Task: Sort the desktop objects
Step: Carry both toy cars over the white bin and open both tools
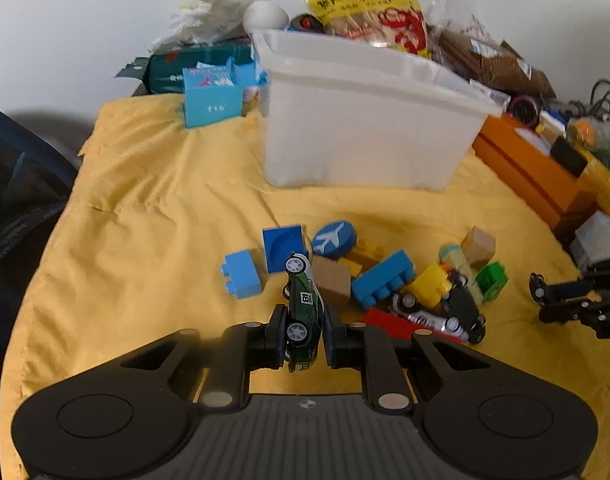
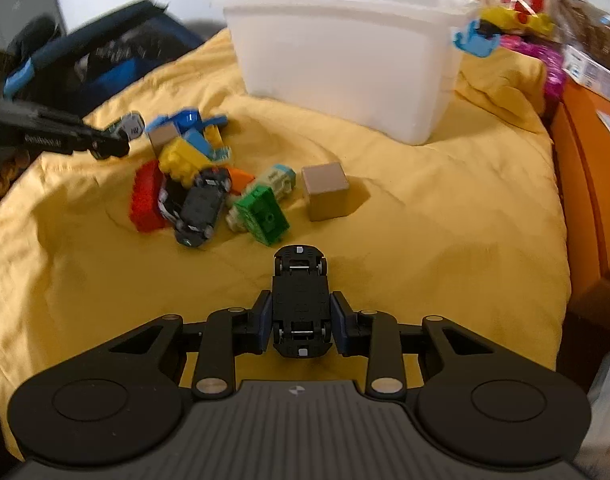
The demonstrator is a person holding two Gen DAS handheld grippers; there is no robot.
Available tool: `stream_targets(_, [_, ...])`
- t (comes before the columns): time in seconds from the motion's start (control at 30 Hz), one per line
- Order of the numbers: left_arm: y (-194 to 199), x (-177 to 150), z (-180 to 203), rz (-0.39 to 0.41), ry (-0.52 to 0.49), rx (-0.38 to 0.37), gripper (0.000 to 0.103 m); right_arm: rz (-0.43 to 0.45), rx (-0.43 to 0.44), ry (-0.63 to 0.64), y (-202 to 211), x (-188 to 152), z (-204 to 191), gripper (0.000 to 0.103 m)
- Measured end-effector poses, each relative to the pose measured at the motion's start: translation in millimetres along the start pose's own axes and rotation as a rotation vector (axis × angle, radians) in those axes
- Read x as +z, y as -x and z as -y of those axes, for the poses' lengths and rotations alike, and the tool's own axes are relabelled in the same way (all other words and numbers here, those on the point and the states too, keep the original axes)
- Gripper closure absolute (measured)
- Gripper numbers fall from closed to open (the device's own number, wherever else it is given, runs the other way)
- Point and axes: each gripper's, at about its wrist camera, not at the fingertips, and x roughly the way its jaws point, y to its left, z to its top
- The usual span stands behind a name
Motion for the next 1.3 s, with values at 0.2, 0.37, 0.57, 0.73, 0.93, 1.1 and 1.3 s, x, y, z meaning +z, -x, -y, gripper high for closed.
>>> stream_targets(0.2, [32.9,21.3,4.1,0.076,0.007,-0.009,0.082,0.134,0.043,-0.186,35.4,14.9,3.1,0.069])
stream_targets(0.37, [53.1,56.0,11.3,0.124,0.009,0.002,0.082,0.245,0.050,-0.246,59.8,54.7,2.1,0.069])
stream_targets(0.57, [64.0,109.3,21.5,0.168,0.007,-0.004,0.082,0.354,0.047,-0.335,84.6,113.3,17.9,0.069])
stream_targets(0.73, [59.5,150.5,31.5,0.184,-0.027,-0.012,0.082,0.382,0.034,-0.335,88.1,155.6,29.7,0.069])
stream_targets(0.93, [42.2,197.0,31.4,0.157,-0.002,-0.052,0.082,0.378,0.015,-0.337,86.8,196.4,43.1,0.069])
stream_targets(1.1, [19.4,225.5,27.9,0.113,0.015,-0.050,0.082,0.338,0.021,-0.392,74.9,223.0,61.3,0.069])
stream_targets(1.3, [4.5,248.3,33.1,0.085,-0.010,-0.047,0.082,0.296,0.017,-0.411,64.0,246.0,75.6,0.069])
